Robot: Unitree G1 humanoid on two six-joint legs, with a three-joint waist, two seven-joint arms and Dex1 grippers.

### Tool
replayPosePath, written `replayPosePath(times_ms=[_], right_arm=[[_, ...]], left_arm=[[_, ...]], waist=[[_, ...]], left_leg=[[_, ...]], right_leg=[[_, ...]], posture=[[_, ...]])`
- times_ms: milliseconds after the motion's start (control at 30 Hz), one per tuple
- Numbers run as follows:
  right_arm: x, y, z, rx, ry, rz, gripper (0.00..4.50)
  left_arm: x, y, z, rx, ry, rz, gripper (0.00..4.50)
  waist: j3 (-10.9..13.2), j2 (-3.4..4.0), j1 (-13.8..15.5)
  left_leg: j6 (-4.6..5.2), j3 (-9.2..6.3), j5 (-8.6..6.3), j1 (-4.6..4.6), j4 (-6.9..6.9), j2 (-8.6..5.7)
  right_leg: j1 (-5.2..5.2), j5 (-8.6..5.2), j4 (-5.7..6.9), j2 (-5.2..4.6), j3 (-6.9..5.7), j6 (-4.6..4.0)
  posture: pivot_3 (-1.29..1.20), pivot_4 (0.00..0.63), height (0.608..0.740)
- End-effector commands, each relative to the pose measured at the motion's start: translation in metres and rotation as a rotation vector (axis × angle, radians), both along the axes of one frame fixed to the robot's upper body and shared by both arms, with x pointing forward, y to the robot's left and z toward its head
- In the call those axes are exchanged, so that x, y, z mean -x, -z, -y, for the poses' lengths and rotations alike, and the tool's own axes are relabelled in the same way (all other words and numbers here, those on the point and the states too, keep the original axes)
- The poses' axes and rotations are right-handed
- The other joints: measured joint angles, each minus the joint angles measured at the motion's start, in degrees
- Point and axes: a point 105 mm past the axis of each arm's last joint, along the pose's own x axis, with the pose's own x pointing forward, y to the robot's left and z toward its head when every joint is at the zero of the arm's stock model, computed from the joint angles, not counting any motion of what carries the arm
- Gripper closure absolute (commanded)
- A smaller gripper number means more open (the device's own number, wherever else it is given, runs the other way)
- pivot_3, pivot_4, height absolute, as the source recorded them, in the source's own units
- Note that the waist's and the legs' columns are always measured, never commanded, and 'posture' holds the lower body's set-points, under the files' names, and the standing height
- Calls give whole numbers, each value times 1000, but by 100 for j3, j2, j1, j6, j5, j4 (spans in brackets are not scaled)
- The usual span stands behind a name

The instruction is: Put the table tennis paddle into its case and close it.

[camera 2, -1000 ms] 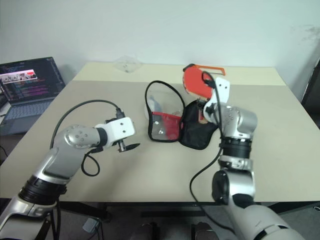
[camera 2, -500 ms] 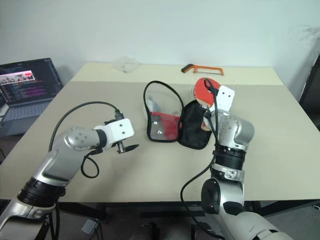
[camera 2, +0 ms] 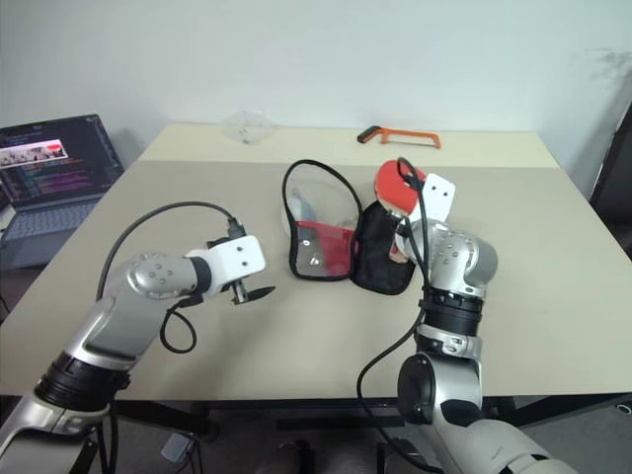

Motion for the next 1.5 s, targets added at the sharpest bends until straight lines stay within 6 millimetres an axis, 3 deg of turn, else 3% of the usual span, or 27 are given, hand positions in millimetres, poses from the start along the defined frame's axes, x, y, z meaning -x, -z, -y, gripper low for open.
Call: replayPosePath(times_ms=[33, 467, 967, 1167, 1300, 1500], right_arm=[[27, 22, -76, -175, -179, -77, 3430], [39, 46, -89, -202, -204, -190, 3430], [17, 49, -101, -236, -177, -189, 3430], [10, 44, -100, -245, -165, -165, 1456], [9, 34, -88, -234, -183, -123, 74], [26, -20, -44, -104, -363, 74, 28]], left_arm=[[0, -11, 3, -9, 9, 46, 0], [3, -11, 8, -7, 24, 48, 0], [0, -11, 6, -14, 18, 51, 0], [0, -12, 6, -13, 16, 51, 0], [-2, -14, -1, -17, -5, 57, 0], [-7, -30, -16, 52, -47, 73, 0]], waist=[[0, 0, 0], [0, 0, -2], [0, -1, -74], [0, -1, -105], [0, -1, -104], [0, -1, -95]], left_leg=[[0, 0, 0, 0, 0, 0], [0, 0, 0, 0, 0, 0], [1, 0, 0, 0, -1, 0], [1, -1, 0, 0, -2, 1], [1, -1, 0, 0, -5, 1], [1, -8, 0, -2, -7, 2]], right_leg=[[0, 0, 0, 0, 0, 0], [0, 0, -2, 0, 1, 0], [1, 0, -3, 0, 1, 1], [1, 0, -4, 1, 0, 0], [1, 0, -6, 1, 1, 1], [1, 0, -7, 1, -6, 0]], posture=[[0, 150, 740], [0, 150, 740], [0, 150, 740], [0, 150, 740], [0, 150, 740], [0, 150, 740]])
